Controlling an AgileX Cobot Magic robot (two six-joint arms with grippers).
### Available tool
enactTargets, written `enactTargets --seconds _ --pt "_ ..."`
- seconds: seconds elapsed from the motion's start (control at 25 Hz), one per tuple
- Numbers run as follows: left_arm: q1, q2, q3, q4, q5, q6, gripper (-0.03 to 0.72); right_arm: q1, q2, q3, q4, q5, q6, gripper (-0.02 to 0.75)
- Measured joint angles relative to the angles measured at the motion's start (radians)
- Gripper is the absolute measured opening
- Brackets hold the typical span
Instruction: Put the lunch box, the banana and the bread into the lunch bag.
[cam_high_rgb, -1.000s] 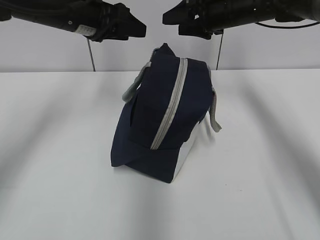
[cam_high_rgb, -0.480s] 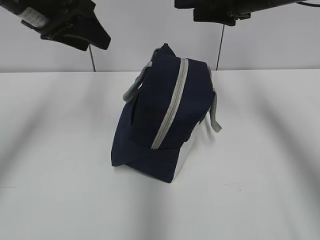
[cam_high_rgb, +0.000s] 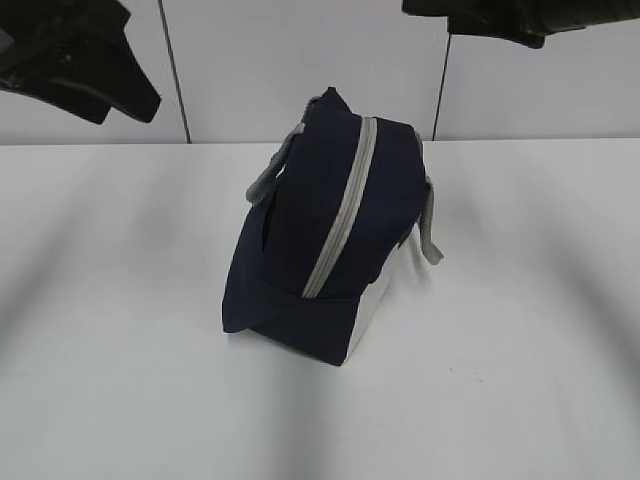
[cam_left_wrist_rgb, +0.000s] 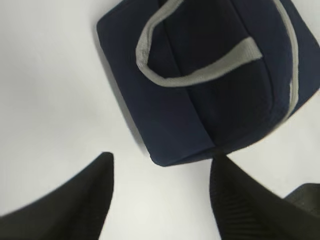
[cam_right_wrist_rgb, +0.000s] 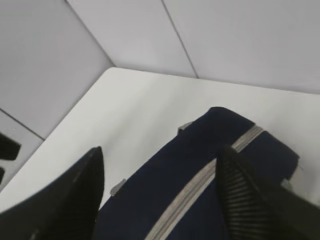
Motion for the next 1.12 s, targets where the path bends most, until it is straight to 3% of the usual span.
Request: enactTargets --seconds 0.48,0.92,1.12 --pt "-0.005 -0.478 0.488 0.015 -0.151 -0.003 0.414 0.245 -0.194 0.262 0.025 0.391 -0.103 0.510" --pt "-0.005 -0.977 0.918 0.065 -0.207 -0.066 0.403 0.254 -0.338 0.446 0.037 0.502 -0.200 0.503" --pt "-0.005 -1.183 0.966 0.080 -0.238 -0.071 0.403 0.254 -0.430 0.525 0.039 0.532 -0.211 0.481"
